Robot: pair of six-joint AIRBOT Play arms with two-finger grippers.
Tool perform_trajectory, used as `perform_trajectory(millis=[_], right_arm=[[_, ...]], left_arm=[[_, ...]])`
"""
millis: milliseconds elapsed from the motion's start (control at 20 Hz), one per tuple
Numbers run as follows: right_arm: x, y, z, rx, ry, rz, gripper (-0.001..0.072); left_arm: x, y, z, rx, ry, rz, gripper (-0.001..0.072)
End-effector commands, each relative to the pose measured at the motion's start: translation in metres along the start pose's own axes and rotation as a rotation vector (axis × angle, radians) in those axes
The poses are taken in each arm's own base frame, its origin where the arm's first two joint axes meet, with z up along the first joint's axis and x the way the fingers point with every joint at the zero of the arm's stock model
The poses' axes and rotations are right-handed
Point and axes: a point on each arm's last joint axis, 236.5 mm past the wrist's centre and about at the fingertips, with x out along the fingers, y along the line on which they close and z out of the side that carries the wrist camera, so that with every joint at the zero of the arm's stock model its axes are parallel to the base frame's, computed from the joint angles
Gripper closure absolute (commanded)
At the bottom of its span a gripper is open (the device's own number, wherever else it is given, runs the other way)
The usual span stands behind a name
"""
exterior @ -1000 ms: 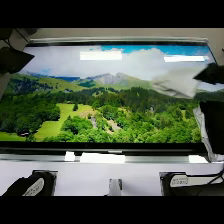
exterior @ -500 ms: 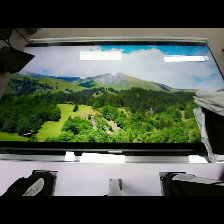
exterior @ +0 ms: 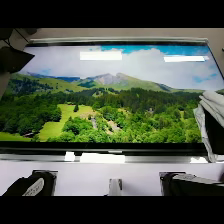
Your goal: Fold the shirts.
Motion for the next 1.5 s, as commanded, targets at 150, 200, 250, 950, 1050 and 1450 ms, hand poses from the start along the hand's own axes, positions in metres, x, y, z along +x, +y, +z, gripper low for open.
perform_trajectory(millis=[150,200,250,950,1050,1450], right_arm=[[0.033,-0.015,-0.038,0.017,0.163,-0.016,0.0145],[0.030,-0.016,-0.032,0.001,0.139,-0.022,0.0108],[0.026,-0.013,-0.022,-0.012,0.094,-0.014,0.0114],[0.011,0.337,0.022,-0.936,-0.087,0.076,0.0041],[0.051,0.340,-0.022,-0.942,0.110,0.119,0.0040],[0.078,0.341,-0.045,-0.887,0.205,0.128,0.0039]], left_arm=[[0.000,0.000,0.001,-0.007,-0.005,0.001,0.0670],[0.000,0.000,0.001,-0.008,-0.004,0.001,0.0670],[0.000,-0.001,0.001,-0.006,-0.004,-0.002,0.0671],[0.074,0.094,-0.163,0.150,0.958,0.447,-0.0006],[0.088,0.099,-0.159,0.132,0.822,0.451,0.0013],[0.088,0.116,-0.171,0.061,0.796,0.496,0.0010]])
